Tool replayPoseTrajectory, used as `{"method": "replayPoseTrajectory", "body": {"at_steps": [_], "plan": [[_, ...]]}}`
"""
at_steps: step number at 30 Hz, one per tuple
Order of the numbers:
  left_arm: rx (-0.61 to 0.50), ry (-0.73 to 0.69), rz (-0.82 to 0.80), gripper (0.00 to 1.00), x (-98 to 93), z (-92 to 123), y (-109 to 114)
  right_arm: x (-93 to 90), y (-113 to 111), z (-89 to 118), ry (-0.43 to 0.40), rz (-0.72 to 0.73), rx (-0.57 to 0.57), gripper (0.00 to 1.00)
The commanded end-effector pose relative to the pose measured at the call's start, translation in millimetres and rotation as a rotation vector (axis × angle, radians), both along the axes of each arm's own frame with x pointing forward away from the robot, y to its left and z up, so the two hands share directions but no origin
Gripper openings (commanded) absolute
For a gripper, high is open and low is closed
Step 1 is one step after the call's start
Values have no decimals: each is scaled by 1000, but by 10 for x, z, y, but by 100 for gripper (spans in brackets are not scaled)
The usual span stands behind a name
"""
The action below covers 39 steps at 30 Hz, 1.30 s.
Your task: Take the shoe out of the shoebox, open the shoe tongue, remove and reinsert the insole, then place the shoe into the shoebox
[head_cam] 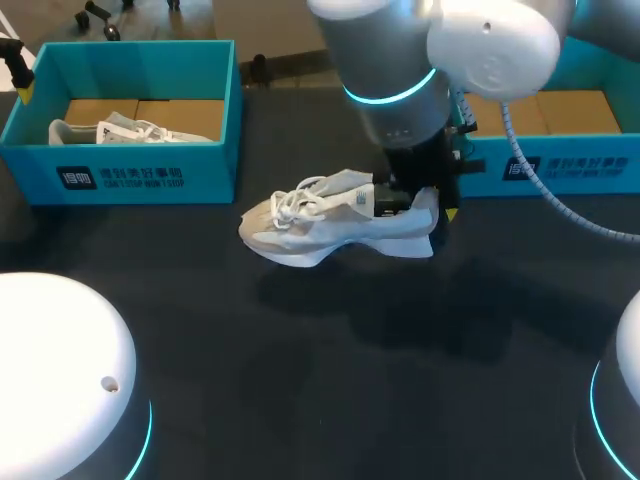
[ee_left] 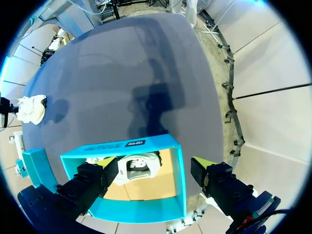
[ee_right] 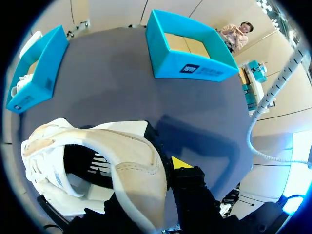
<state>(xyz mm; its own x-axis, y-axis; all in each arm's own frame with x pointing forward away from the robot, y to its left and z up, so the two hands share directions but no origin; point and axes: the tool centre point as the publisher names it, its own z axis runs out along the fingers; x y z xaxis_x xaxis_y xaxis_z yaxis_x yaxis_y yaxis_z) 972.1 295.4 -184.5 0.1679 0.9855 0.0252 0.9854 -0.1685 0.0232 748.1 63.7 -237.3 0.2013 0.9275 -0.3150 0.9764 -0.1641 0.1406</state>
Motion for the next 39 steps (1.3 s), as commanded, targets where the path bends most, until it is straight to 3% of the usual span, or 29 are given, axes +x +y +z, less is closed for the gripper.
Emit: {"method": "replayPoseTrajectory", "body": {"at_steps": [1,8,15,23,39], "plan": [[2,-3,-1,100,-14,0,1,-1,-17,11,-1,2,7,0],[2,-3,-1,100,-14,0,1,-1,-17,11,-1,2,7,0],[2,-3,-1,100,-14,0,1,-396,110,-241,9,10,41,0],[2,-3,-1,100,-14,0,1,-659,255,-436,8,21,51,0],[2,-3,-1,100,-14,0,1,-803,353,-968,43,54,82,0]]}}
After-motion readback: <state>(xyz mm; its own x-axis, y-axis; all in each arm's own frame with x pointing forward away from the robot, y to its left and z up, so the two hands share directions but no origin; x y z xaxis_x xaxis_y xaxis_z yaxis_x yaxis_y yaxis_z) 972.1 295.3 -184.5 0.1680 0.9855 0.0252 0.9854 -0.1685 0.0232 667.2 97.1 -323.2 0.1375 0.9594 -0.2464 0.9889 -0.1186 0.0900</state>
